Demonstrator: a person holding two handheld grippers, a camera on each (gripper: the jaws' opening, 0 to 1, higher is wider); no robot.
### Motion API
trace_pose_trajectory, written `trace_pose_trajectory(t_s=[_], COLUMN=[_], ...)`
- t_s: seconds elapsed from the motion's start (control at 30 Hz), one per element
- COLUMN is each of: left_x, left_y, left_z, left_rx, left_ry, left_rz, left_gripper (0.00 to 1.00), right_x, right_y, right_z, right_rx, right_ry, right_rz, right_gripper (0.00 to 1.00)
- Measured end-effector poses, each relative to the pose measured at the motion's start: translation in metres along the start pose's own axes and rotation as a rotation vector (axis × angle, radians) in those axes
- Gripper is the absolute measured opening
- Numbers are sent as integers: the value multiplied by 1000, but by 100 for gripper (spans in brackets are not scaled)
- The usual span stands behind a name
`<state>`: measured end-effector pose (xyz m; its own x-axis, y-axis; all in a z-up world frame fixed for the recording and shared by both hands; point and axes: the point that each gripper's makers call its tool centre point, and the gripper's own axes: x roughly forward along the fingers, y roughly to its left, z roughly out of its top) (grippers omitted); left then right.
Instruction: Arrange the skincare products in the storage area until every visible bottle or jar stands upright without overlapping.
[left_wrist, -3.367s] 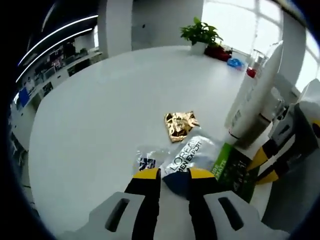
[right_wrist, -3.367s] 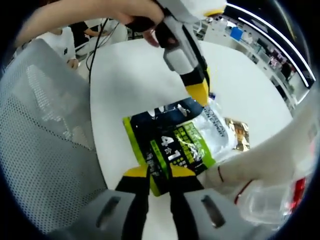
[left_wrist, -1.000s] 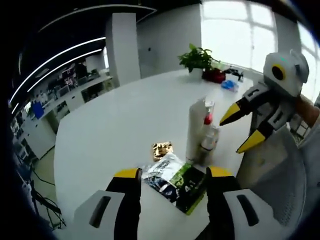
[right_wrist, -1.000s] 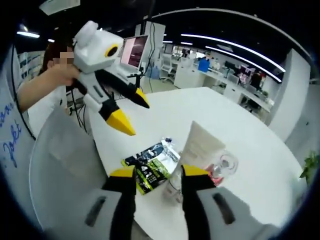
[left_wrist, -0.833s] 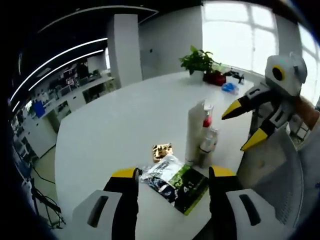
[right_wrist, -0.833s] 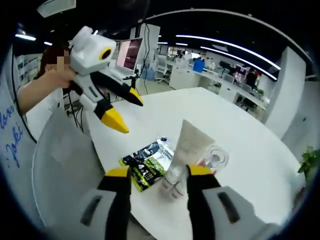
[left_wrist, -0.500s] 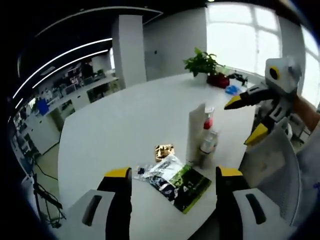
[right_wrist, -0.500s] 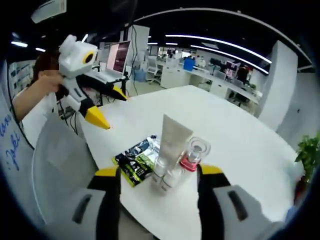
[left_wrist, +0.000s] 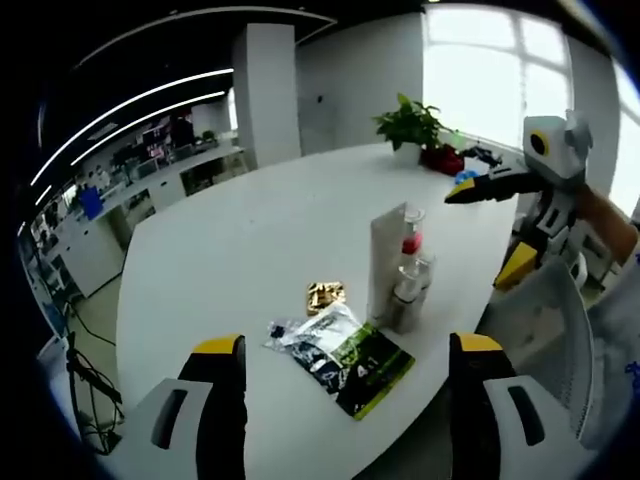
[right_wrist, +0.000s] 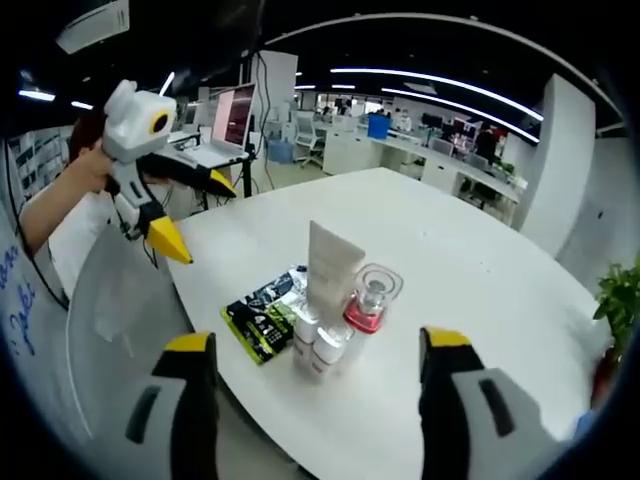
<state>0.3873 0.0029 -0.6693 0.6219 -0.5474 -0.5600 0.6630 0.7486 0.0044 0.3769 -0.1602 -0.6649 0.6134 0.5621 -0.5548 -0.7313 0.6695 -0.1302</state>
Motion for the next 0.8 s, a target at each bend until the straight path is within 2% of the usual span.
trace_pose_trajectory(t_s=[0.1,0.43,0.8], left_x=[1,2,3], left_y=[0,-4,9], left_z=[-2,-5,-15], left_rx=[-6,1,14], left_ry=[6,28,72], left_rz=[7,3,-26], left_gripper=[85,91,95], right_x=[-3,-4,7], right_y=[-1,-8,-8], right_z=[0,-9,-10], right_rx=[-3,-1,-5], right_ry=[-11,-5,24], right_rz=[0,16,14], right_gripper=[90,94,99])
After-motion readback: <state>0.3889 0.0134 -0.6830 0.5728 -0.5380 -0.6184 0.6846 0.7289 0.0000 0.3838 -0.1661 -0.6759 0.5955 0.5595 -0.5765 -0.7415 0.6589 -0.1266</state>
